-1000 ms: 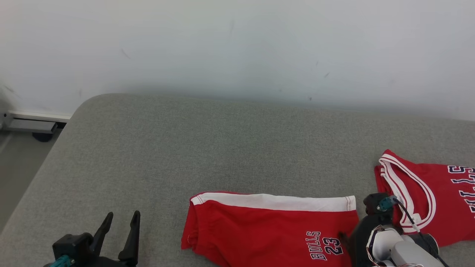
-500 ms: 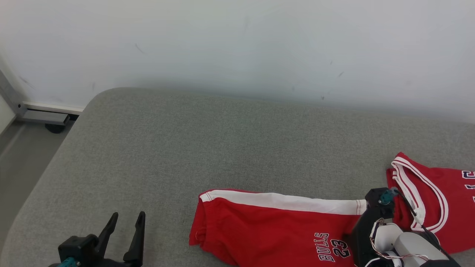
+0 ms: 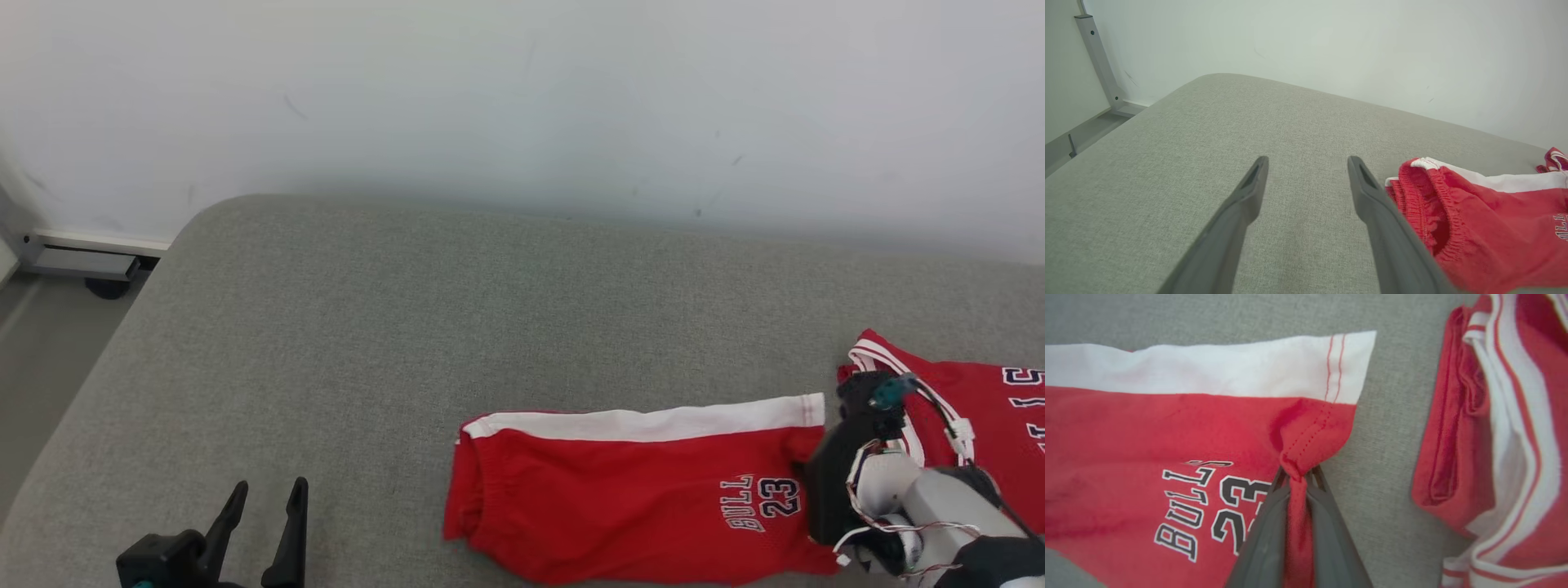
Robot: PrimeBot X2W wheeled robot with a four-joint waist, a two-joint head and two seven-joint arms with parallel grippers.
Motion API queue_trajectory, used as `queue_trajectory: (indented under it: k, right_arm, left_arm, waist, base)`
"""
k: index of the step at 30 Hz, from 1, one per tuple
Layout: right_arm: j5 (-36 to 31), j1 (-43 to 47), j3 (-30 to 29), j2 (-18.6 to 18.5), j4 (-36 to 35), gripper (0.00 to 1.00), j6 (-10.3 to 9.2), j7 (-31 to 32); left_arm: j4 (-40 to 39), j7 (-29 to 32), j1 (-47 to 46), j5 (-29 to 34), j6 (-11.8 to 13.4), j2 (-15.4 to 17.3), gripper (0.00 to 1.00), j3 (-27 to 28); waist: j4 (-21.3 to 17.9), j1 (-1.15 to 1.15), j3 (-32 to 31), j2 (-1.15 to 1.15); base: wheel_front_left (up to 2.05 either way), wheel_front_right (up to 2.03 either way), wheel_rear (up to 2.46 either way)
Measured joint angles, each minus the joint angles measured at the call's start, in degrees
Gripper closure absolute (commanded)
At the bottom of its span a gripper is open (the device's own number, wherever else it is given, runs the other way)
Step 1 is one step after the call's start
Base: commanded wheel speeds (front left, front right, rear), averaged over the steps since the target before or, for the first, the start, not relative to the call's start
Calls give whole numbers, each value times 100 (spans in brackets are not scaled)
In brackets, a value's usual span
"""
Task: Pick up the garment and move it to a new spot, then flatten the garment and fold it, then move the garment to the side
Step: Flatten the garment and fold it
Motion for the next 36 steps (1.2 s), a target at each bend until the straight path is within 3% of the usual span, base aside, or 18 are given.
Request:
queue_trajectory:
  k: [8,21,36]
  right_arm:
    - [77,-19,-159,-219,-135,100,54,-214]
    - [506,3,-73,4,-1027,100,410,-90]
    - [1262,148,104,387,-2035,100,460,638]
  left_arm:
    - [-15,0,21,49,-1,-37,0,26]
    - [19,0,30,75,-14,-94,0,31]
    - [151,0,23,125,-134,-337,0,-54]
  waist:
    - [-127,0,-32,0]
    - [-198,0,-78,0]
    - [-46,0,-93,0]
  base:
    - [0,0,0]
    - [0,0,0]
    - [0,0,0]
